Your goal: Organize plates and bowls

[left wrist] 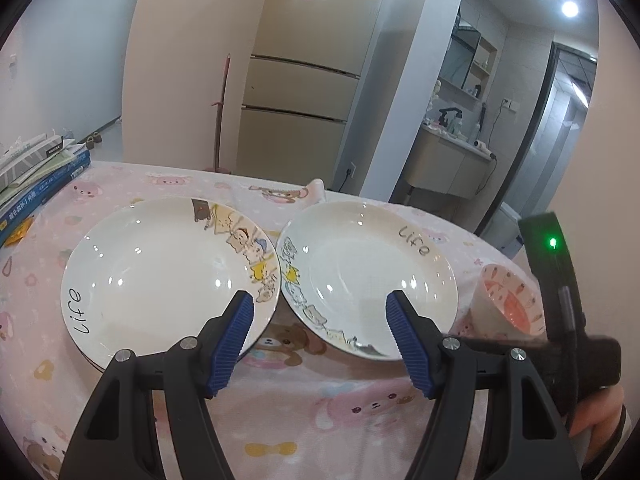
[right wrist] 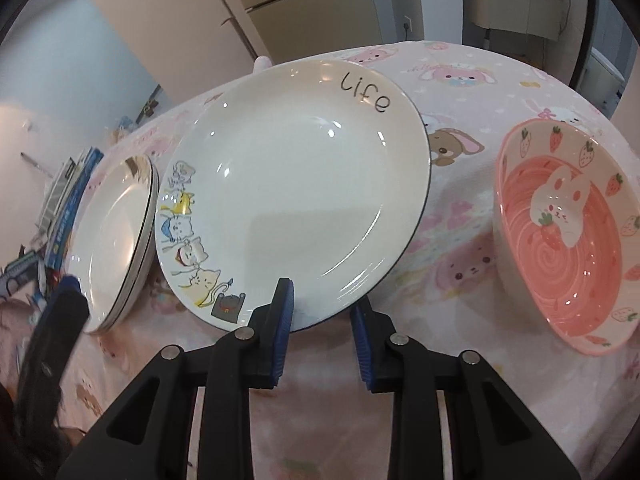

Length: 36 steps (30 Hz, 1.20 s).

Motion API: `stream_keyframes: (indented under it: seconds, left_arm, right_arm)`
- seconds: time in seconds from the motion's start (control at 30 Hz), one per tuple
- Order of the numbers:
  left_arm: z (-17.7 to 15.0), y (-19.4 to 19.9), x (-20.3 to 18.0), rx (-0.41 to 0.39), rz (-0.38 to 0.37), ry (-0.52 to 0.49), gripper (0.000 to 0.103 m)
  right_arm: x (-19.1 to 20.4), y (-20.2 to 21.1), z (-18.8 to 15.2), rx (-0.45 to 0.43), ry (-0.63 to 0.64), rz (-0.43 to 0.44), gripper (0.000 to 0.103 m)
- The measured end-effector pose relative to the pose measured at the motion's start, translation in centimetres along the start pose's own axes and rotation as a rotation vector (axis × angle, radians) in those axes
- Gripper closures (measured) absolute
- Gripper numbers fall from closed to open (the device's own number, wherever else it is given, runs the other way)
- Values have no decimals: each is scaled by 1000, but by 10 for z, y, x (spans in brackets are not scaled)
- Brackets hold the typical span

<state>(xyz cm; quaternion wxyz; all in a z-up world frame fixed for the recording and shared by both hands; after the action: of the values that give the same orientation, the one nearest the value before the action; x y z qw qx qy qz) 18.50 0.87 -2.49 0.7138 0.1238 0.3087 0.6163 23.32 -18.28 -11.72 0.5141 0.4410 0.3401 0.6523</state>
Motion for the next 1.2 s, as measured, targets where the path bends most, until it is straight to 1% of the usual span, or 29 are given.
stream_keyframes:
  seconds: [0.07,0.13,0.23,0.27,0.3,0.33,0.37,0.43,0.47,0.53,0.57,0.6,0.63,0.67,0.7,0.73,0.77,0.8,0.83,0.87,0.9,0.97,1.03,1.1,1.17,1.2]
  left_arm:
    - [2,5,3,-14,2,-2,32]
    - [4,9,5,-16,-7,-1,32]
    - [3,10,8,5,-25,2,32]
    - [2,8,9,17,-25,4,32]
    - [2,8,9,24,-25,7,32]
    - [1,7,10,33,-28,14,32]
    - [1,6,11,38,-34,22,32]
    - [-1,5,11,39,-39,30,32]
    - [-2,6,13,33,-40,31,32]
    - [-3,7,14,28,-40,34,32]
    - [-5,4,17,39,-29,40,32]
    - [-8,0,19,59,-17,45,32]
    - [-9,-4,19,75,-14,51,32]
    - [-8,-8,23,102,-22,68,32]
    - [-5,-10,25,110,-32,78,32]
    - [2,-11,28,111,-39,87,35]
    - [9,-12,29,109,-31,81,39]
    - [18,-13,29,112,-14,61,40]
    - [24,-15,28,117,-5,45,46]
    - [37,-19,26,129,-9,20,52]
    - [47,-24,25,141,-29,11,53]
    - [62,-35,26,175,-44,2,56]
    - [75,-54,28,233,-58,-14,60]
    - [82,-80,31,310,-49,-37,62]
    - [83,-103,36,387,-40,-30,65]
    - [79,-117,40,443,-50,-11,66]
  right_arm:
    - [-5,5,-5,18,-3,20,76]
    - [-8,11,-10,13,6,11,76]
    - [-9,28,-18,-46,55,-37,77]
    - [-5,33,-19,-46,92,-46,90]
    - [0,33,-22,-17,122,-55,95]
    - [1,28,-25,30,113,-70,100]
    - [-2,24,-25,36,64,-57,100]
    - [-6,22,-22,5,35,-46,100]
    - [-8,23,-20,-12,19,-24,100]
    - [-15,26,-18,-21,-55,46,100]
    - [-21,29,-17,-25,-98,86,100]
    - [-27,32,-16,-28,-120,103,100]
    - [-32,37,-14,-43,-139,120,98]
    - [-37,45,-11,-71,-149,129,96]
    - [-41,54,-7,-106,-155,134,95]
    - [-45,60,-5,-134,-160,135,91]
    - [-49,68,2,-163,-164,137,82]
    - [-51,70,6,-175,-168,135,77]
    - [-52,72,11,-183,-174,137,72]
    - [-52,72,16,-183,-184,138,72]
    - [-51,70,19,-175,-192,133,72]
    - [-55,61,21,-134,-226,90,72]
    - [-55,51,14,-99,-285,146,72]
    - [-55,45,8,-73,-329,191,73]
    - [-53,40,6,-81,-341,193,75]
    - [-53,38,6,-90,-347,187,75]
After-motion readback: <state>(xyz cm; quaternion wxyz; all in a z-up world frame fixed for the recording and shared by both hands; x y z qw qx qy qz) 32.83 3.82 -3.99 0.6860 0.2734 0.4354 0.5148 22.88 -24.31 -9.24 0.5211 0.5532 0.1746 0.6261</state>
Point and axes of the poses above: each gripper's, at about its wrist camera, not at the fingertips, and y roughly against the way its jaws point, x to its left, z to its top, the point moved 5 cm from there along -y, roughly the way its jaws point, and after that the axes turned 3 degrees about -z, right-handed, at the moved point
